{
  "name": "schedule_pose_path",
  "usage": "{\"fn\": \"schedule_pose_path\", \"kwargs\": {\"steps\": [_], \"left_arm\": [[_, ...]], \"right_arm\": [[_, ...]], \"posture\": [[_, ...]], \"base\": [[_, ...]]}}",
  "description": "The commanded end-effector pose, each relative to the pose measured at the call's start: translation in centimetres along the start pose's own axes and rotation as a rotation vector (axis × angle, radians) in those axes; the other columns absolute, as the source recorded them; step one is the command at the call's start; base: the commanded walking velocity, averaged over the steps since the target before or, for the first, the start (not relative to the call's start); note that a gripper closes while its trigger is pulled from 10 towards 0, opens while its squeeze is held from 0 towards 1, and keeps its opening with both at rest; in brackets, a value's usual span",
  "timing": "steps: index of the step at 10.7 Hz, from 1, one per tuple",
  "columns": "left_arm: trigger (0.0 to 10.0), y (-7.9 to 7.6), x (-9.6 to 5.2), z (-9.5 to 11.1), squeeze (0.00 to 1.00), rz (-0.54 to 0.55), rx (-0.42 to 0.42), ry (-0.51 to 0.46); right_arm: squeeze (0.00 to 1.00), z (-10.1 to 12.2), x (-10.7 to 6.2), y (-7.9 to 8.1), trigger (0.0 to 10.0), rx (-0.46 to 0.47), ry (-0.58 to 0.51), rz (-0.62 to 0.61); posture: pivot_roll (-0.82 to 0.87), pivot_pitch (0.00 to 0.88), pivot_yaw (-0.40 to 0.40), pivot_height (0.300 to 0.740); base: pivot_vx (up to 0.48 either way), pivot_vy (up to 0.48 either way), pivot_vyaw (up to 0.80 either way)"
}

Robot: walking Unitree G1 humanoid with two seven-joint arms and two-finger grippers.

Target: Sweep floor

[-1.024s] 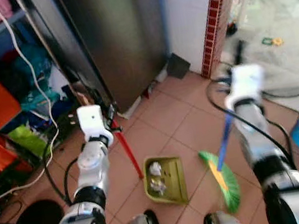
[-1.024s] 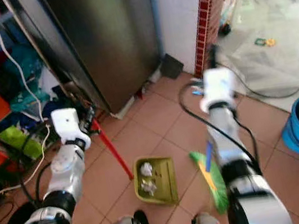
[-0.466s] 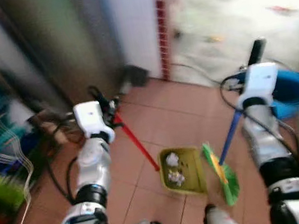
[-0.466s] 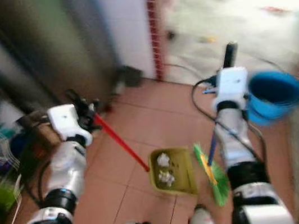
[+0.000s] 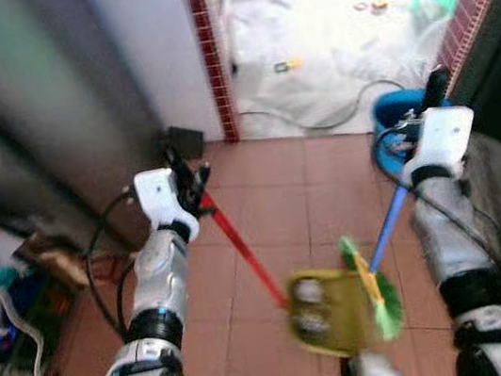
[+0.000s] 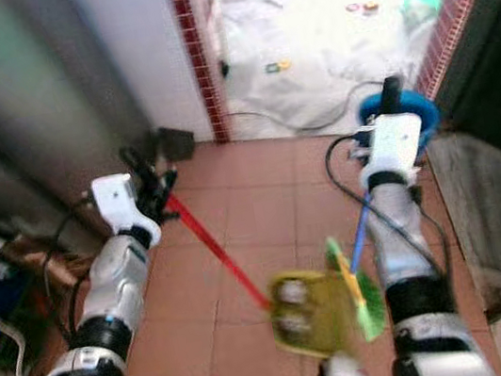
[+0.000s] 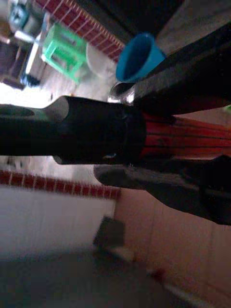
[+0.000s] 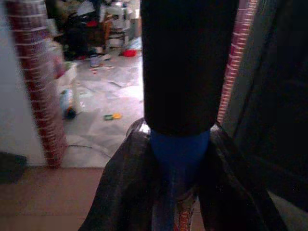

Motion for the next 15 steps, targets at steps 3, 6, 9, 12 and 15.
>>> {"fn": "schedule_pose_path", "kwargs": {"steps": [3,6,9,12,15], "left_arm": [[10.0,0.5,0.0,1.4,0.00,-0.006,0.028,-0.039],[10.0,0.3,-0.5,1.6,0.00,-0.009,0.056,-0.081],[10.0,1.1,-1.4,2.0,0.00,0.015,0.041,-0.118],[10.0,1.4,-2.3,2.5,0.00,0.025,0.021,-0.169],[10.0,0.9,-2.4,2.8,0.00,-0.022,0.031,-0.152]], "right_arm": [[0.00,1.1,0.4,1.1,10.0,0.029,-0.019,0.025],[0.00,1.9,0.9,2.6,10.0,0.013,-0.052,0.099],[0.00,3.1,1.1,4.5,10.0,-0.006,-0.103,0.162],[0.00,3.3,1.3,5.2,10.0,-0.028,-0.122,0.211],[0.00,2.9,0.9,5.0,10.0,-0.015,-0.115,0.180]], "posture": [[-0.16,0.038,0.097,0.740],[-0.11,0.000,0.038,0.740],[-0.08,0.000,0.008,0.740],[-0.06,0.000,-0.046,0.740],[-0.07,0.000,0.003,0.740]], "base": [[0.000,0.480,0.00],[0.000,0.000,0.00],[0.000,0.000,0.00],[0.000,0.000,0.00],[0.385,0.000,-0.74]]}}
Point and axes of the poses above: a point about 5 cm out from each wrist's last joint towards the gripper, its own x axis pointing out of the wrist towards the gripper, its own z axis along the axis of the wrist's last joint, y = z × x, the point moved 2 cm from there along x, pointing out of the wrist towards the gripper, and after that the axes turned 15 degrees about -x, right-handed, at the moved point
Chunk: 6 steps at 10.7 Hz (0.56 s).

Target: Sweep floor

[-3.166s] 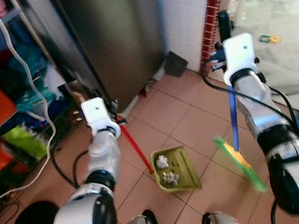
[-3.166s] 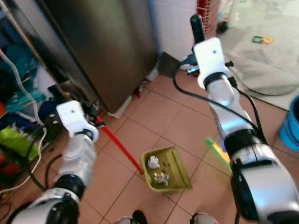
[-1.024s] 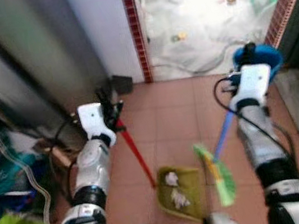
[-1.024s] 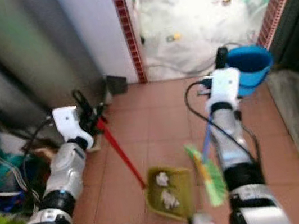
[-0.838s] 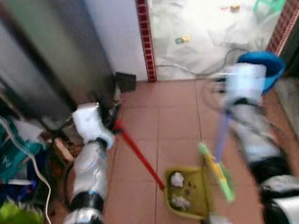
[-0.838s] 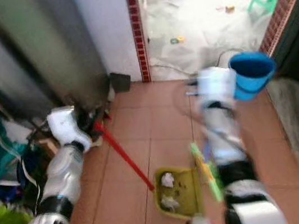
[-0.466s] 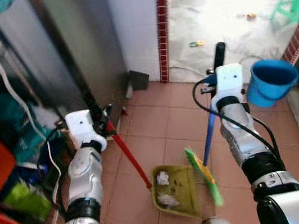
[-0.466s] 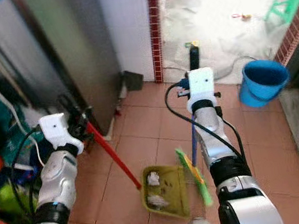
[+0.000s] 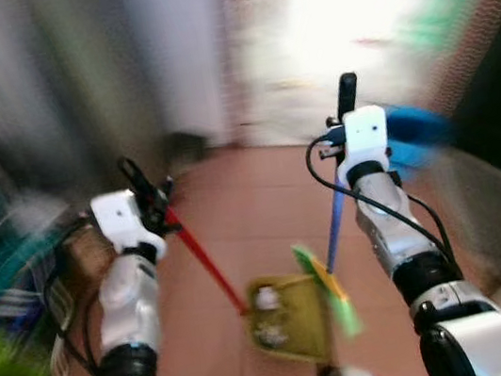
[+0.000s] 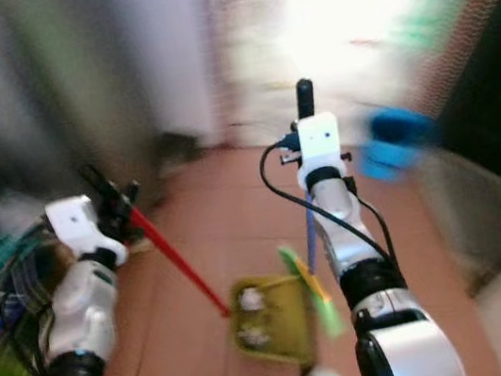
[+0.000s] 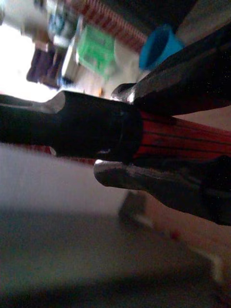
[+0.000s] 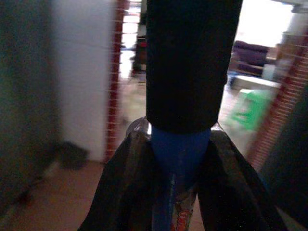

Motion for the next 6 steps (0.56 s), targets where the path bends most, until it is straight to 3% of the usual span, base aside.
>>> {"fn": "schedule_pose_path", "kwargs": {"steps": [1,3,6], "left_arm": [[10.0,-1.31,0.64,1.26,0.00,-0.059,-0.027,-0.052],[10.0,-1.56,1.20,1.60,0.00,-0.063,-0.031,-0.049],[10.0,-1.21,1.22,1.89,0.00,-0.042,-0.055,-0.058]], "right_arm": [[0.00,1.39,0.52,-0.93,10.0,-0.021,-0.057,-0.034],[0.00,0.85,0.13,-1.62,10.0,-0.032,-0.048,-0.051],[0.00,0.95,0.00,-1.69,10.0,-0.036,-0.049,-0.059]], "posture": [[-0.09,0.000,0.020,0.740],[-0.10,0.017,0.028,0.740],[-0.11,0.032,0.034,0.740]], "base": [[0.416,0.000,-0.59],[0.399,0.000,-0.24],[0.311,0.363,0.00]]}}
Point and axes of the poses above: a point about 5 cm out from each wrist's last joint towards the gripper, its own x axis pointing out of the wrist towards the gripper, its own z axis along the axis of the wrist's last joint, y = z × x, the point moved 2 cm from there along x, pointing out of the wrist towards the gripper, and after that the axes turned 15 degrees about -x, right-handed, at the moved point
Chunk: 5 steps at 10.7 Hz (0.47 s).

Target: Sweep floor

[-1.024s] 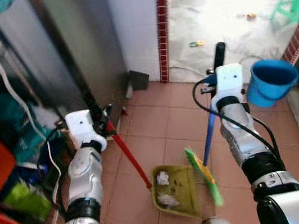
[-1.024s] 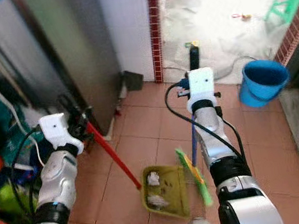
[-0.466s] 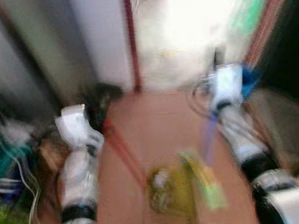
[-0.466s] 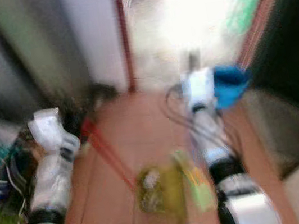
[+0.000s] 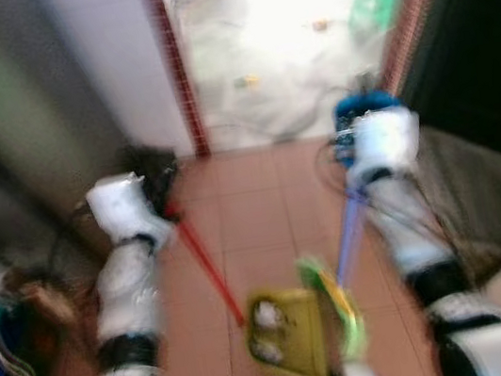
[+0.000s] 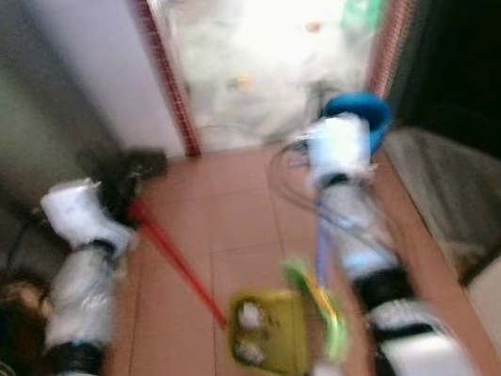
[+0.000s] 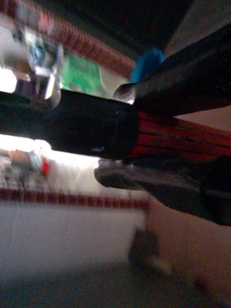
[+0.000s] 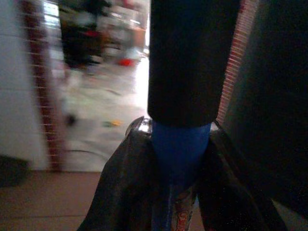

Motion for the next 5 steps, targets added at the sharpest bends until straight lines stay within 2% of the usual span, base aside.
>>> {"fn": "schedule_pose_path", "kwargs": {"steps": [1,5], "left_arm": [[10.0,0.68,-0.02,1.74,0.00,0.013,-0.029,-0.066],[10.0,0.31,0.15,1.59,0.00,-0.011,-0.049,-0.054]], "right_arm": [[0.00,1.32,0.21,0.62,10.0,-0.017,-0.048,0.015],[0.00,1.04,-0.05,0.61,10.0,-0.015,-0.031,0.005]], "posture": [[-0.11,0.038,0.038,0.740],[-0.11,0.044,0.053,0.740]], "base": [[0.292,0.382,0.00],[0.292,0.381,0.00]]}}
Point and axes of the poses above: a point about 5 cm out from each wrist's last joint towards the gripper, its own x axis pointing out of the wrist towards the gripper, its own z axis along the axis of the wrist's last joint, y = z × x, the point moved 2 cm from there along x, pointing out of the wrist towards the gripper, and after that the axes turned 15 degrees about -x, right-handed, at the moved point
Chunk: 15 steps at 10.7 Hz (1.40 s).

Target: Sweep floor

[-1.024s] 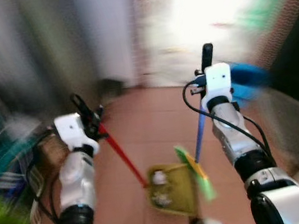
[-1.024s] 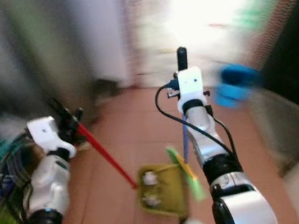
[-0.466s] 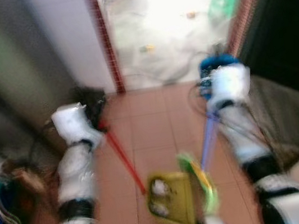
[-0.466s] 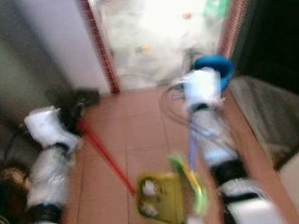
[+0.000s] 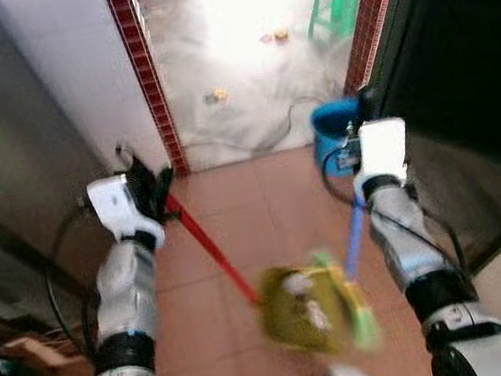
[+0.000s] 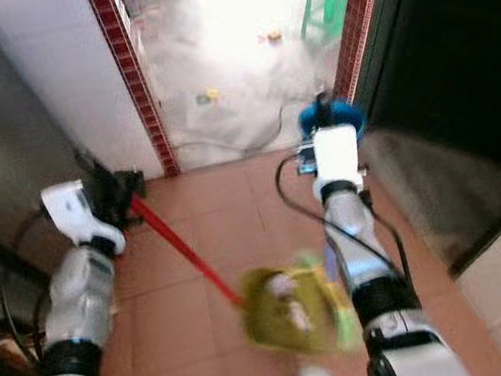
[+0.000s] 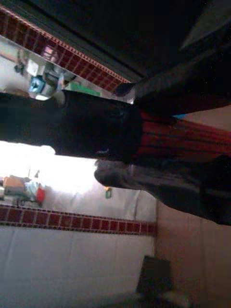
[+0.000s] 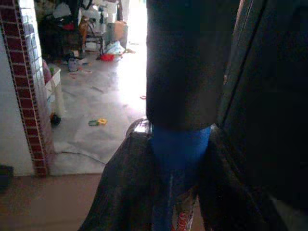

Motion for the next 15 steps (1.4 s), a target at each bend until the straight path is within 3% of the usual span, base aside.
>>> {"fn": "schedule_pose_path", "kwargs": {"steps": [1,3,6,9,11,13,15], "left_arm": [[10.0,-0.7,0.3,0.2,0.00,-0.009,-0.017,-0.022],[10.0,-0.2,0.3,0.1,0.00,0.040,-0.031,-0.016],[10.0,0.5,-0.8,0.8,0.00,0.057,0.043,-0.056],[10.0,0.9,-2.7,0.8,0.00,0.065,0.120,-0.036],[10.0,1.0,-5.0,1.7,0.00,0.077,0.192,-0.026],[10.0,0.1,-7.1,1.6,0.00,0.041,0.261,0.011],[10.0,0.0,-8.0,2.1,0.00,0.069,0.215,-0.010]], "right_arm": [[0.00,0.5,0.3,-0.6,10.0,-0.011,-0.019,-0.018],[0.00,0.4,0.3,-0.5,10.0,-0.013,-0.014,-0.018],[0.00,1.0,0.7,0.3,10.0,-0.019,-0.037,0.035],[0.00,1.9,1.2,0.8,10.0,-0.020,-0.061,0.059],[0.00,1.8,0.9,-0.5,10.0,-0.024,-0.077,0.047],[0.00,0.9,-0.3,-2.1,10.0,-0.047,-0.066,0.019],[0.00,-0.3,-1.9,-2.5,10.0,-0.054,-0.037,0.017]], "posture": [[-0.11,0.042,0.055,0.740],[-0.10,0.036,0.049,0.740],[-0.06,0.025,-0.004,0.740],[-0.04,0.021,-0.032,0.740],[-0.04,0.026,-0.023,0.740],[-0.05,0.035,-0.005,0.740],[-0.06,0.045,0.010,0.740]], "base": [[0.292,0.382,0.00],[0.000,0.000,0.00],[0.000,0.000,0.00],[0.000,0.000,0.00],[0.000,0.000,0.00],[0.000,0.000,0.00],[0.000,0.000,0.00]]}}
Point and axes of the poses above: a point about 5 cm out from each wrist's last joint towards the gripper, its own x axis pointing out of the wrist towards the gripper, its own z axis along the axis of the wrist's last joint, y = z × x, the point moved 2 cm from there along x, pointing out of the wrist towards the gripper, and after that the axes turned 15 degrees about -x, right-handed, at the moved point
